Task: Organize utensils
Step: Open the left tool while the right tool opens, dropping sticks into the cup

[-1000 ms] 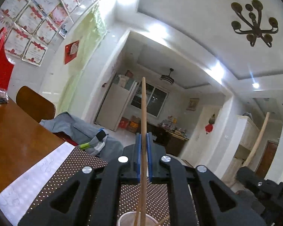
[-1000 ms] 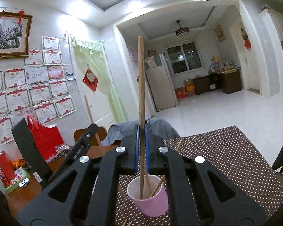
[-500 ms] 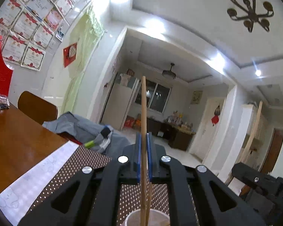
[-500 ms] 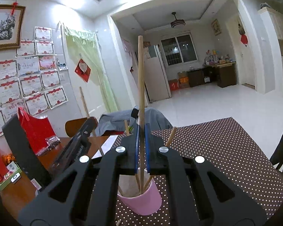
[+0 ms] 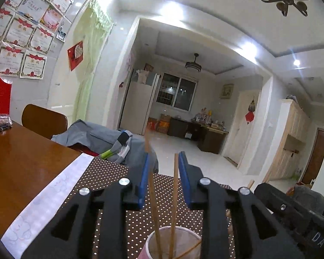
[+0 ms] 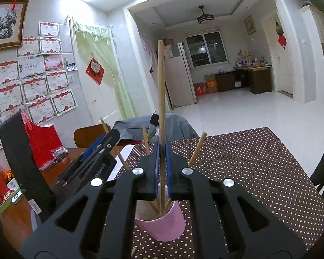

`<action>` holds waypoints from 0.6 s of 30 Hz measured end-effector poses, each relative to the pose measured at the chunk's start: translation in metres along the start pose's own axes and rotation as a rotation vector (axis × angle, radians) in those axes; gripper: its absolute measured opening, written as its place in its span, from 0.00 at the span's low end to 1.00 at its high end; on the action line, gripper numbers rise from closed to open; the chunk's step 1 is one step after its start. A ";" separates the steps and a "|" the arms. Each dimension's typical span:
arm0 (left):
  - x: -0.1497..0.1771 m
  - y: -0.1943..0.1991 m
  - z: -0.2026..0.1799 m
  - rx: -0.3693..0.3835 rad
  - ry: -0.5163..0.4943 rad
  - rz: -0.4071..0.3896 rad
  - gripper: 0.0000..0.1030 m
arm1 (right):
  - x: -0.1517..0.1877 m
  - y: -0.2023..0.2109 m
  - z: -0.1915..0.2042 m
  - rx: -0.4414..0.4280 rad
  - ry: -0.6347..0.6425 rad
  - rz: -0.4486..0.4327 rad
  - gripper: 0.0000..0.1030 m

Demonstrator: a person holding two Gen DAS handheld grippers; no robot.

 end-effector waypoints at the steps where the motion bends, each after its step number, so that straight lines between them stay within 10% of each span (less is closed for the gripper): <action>1: 0.000 0.000 0.000 0.001 -0.001 0.006 0.26 | 0.000 0.000 0.000 0.001 -0.001 0.001 0.06; 18: -0.011 0.009 -0.006 -0.051 -0.075 -0.009 0.34 | 0.002 -0.002 -0.004 0.010 -0.008 0.014 0.07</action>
Point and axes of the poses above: each gripper's, at about its wrist camera, not at the fingertips, and y roughly against the way its jaws point, z to its left, x to its underside, the point moved 10 cm from there along -y, roughly the way its jaws point, and after that the axes turned 6 degrees about -z, right-handed, at the moved point
